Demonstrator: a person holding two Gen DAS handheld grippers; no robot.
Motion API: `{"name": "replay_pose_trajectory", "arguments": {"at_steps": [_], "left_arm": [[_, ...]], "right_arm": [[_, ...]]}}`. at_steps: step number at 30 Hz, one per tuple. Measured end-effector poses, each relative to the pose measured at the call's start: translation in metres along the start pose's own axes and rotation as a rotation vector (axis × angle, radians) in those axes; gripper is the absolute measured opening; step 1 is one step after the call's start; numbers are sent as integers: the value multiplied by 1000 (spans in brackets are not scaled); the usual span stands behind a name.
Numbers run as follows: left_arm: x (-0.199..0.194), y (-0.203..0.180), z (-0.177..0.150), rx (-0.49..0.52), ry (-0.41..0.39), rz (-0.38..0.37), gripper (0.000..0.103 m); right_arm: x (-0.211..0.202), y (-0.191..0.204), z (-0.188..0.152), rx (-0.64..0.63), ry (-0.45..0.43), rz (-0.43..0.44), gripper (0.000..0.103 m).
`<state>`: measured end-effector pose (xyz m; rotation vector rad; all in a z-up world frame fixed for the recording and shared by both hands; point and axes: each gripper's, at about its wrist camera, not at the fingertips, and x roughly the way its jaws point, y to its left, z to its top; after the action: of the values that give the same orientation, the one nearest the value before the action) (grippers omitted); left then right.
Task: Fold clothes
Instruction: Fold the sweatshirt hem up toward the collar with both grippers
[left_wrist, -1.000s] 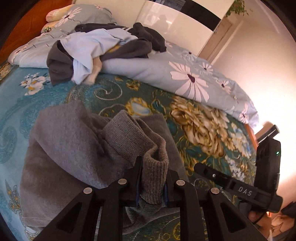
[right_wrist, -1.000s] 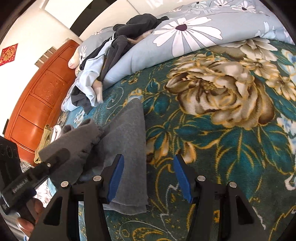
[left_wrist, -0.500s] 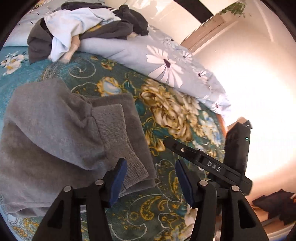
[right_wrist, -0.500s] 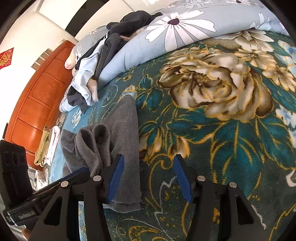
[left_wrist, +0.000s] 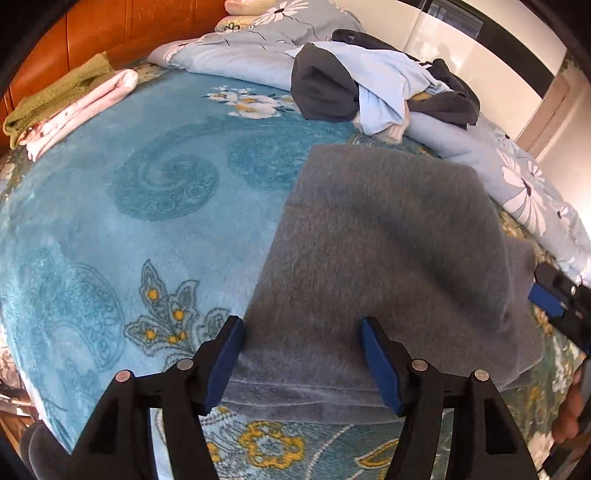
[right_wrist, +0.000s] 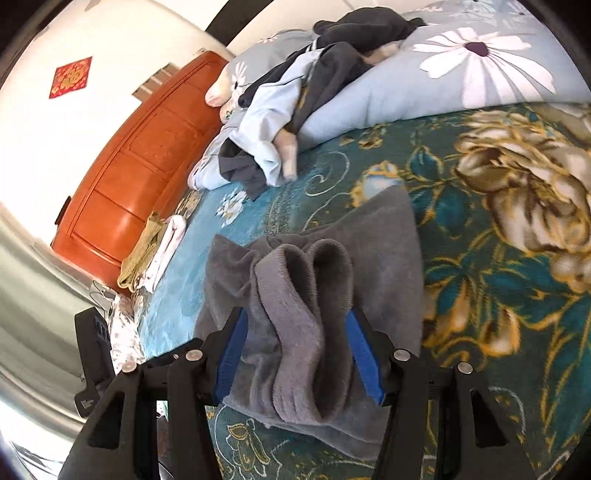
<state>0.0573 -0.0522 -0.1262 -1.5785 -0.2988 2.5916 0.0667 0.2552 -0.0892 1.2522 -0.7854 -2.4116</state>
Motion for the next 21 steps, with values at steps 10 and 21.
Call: {"name": "replay_pose_trajectory", "arguments": {"at_steps": [10, 21], "left_arm": [[8, 24, -8, -81, 48, -68, 72], [9, 25, -4, -98, 57, -88, 72]], "right_arm": [[33, -19, -3, 59, 96, -18, 58], [34, -38, -9, 210, 57, 131, 57]]}}
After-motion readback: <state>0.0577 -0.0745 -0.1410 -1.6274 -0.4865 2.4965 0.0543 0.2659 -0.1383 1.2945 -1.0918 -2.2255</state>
